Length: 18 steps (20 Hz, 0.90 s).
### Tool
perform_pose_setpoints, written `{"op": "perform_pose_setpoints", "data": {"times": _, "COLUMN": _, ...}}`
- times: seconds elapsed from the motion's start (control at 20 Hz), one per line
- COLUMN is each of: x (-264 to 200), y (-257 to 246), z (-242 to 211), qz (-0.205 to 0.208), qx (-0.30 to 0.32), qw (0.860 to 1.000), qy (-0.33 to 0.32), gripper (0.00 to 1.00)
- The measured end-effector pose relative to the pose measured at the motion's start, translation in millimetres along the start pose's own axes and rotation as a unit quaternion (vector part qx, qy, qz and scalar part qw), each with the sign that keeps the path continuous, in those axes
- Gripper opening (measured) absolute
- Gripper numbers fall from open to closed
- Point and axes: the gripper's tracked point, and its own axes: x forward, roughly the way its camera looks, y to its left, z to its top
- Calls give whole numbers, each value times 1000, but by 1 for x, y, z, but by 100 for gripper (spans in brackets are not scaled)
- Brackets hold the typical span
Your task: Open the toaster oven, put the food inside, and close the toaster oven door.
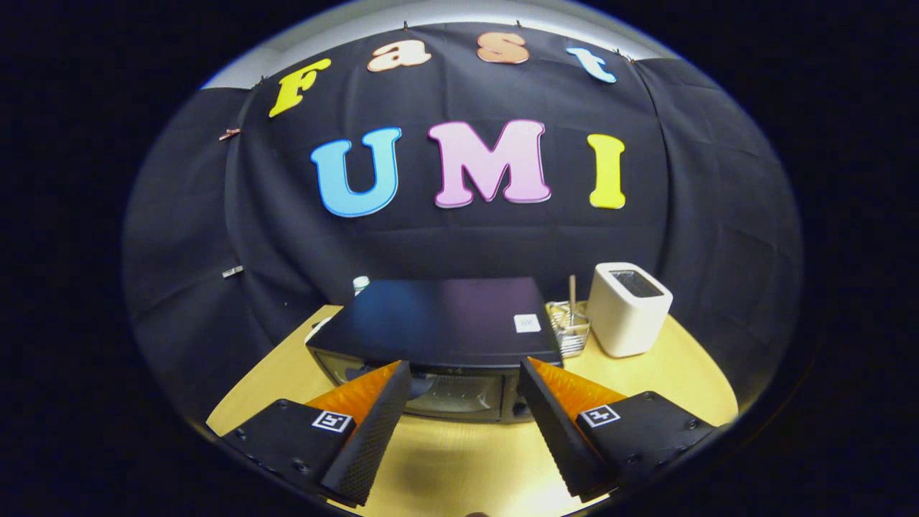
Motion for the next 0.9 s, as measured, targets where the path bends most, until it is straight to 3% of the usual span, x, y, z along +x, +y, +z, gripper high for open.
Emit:
{"op": "perform_pose_setpoints", "data": {"times": 0.5, "x": -76, "y": -106, "z": 69, "qz": -92, "qx": 19, "qw": 991, "qy": -96, "gripper": 98}}
{"op": "perform_pose_setpoints", "data": {"times": 0.9, "x": -118, "y": -131, "z": 85, "qz": -123, "qx": 18, "qw": 983, "qy": -136, "gripper": 98}}
